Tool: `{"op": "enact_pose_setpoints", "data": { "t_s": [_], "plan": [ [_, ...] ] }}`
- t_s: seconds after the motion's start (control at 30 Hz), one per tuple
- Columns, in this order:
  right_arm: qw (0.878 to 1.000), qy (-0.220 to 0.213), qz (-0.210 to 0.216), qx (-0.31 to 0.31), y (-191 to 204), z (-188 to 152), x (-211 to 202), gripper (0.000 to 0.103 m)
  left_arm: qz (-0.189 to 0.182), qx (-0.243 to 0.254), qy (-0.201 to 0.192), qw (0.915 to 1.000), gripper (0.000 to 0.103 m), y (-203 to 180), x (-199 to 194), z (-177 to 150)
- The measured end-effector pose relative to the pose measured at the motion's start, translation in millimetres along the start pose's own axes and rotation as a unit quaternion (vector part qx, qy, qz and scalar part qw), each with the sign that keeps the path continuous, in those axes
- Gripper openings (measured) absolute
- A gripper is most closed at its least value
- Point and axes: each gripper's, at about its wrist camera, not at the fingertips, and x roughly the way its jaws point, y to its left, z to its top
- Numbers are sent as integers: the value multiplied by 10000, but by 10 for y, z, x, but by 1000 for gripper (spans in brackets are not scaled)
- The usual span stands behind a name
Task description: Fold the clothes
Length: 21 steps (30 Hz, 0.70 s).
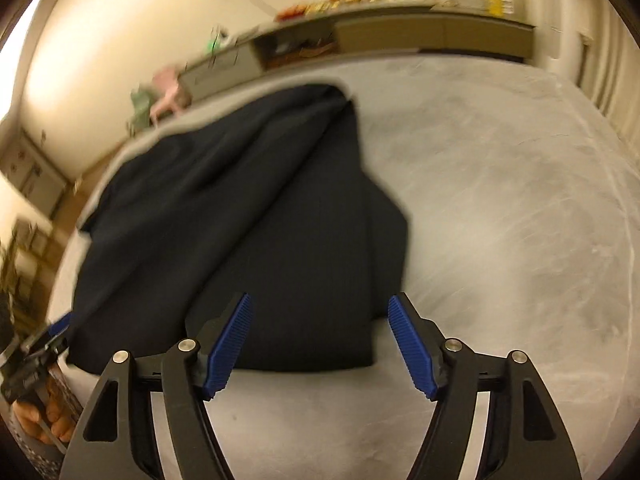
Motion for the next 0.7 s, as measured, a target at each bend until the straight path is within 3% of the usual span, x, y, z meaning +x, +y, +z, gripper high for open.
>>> {"op": "enact_pose_setpoints", "data": {
  "t_s": [0.07, 0.1, 0.13, 0.17, 0.23, 0.27, 0.33, 0.4, 0.43, 0.47, 0.5, 0.53, 0.57, 0.6, 0.67, 0.7],
  "plan": [
    [9995, 174, -64, -239, 89, -56, 108, 58, 270, 393, 132, 9988, 71, -169, 179, -2],
    [9990, 260, -95, -358, 134, -85, 161, 16, 470, 466, 240, 9975, 37, -175, 284, 18],
    [9971, 291, -287, -648, 208, -86, 198, 5, 669, 539, 348, 9957, 7, -181, 388, 37],
    [9959, 178, -407, -792, 243, -64, 172, 5, 796, 448, 376, 9951, 1, -115, 417, 90],
    [9903, -523, -856, -965, 283, 43, -135, 4, 991, 45, 259, 9947, 1, 143, 331, 260],
    [9819, -1145, -1155, -976, 294, 83, -425, 4, 1152, -181, 95, 9931, 1, 337, 215, 371],
    [9418, -2739, -1669, -1012, 386, 45, -1240, 4, 1485, -711, -239, 9861, 1, 813, -108, 536],
    [9145, -3573, -1551, -1098, 479, -85, -1725, 4, 1841, -1298, -538, 9728, 1, 1325, -448, 639],
    [9193, -3630, -1135, -1008, 472, -136, -1850, 5, 2049, -1653, -660, 9625, 1, 1612, -626, 634],
    [9309, -3460, -746, -906, 443, -151, -1838, 6, 2205, -2046, -717, 9510, 1, 1907, -768, 618],
    [9567, -2810, -23, -756, 374, -159, -1646, 14, 2274, -2355, -679, 9425, 1, 2141, -845, 590],
    [9747, -2077, 514, -652, 303, -183, -1378, 26, 2294, -2486, -550, 9394, 2, 2300, -870, 552],
    [9856, -1512, 665, -360, 158, -286, -1069, 30, 2320, -2491, -421, 9393, 2, 2380, -875, 507],
    [9923, -946, 803, -60, 11, -391, -760, 32, 2349, -2459, -332, 9398, 3, 2405, -878, 463],
    [9957, 8, 373, 851, -327, -444, -423, 35, 2344, -2431, -291, 9408, 5, 2404, -908, 372],
    [9898, -151, 721, 1217, -488, -429, -470, 35, 2319, -2479, -356, 9399, 7, 2403, -946, 342]
  ]
}}
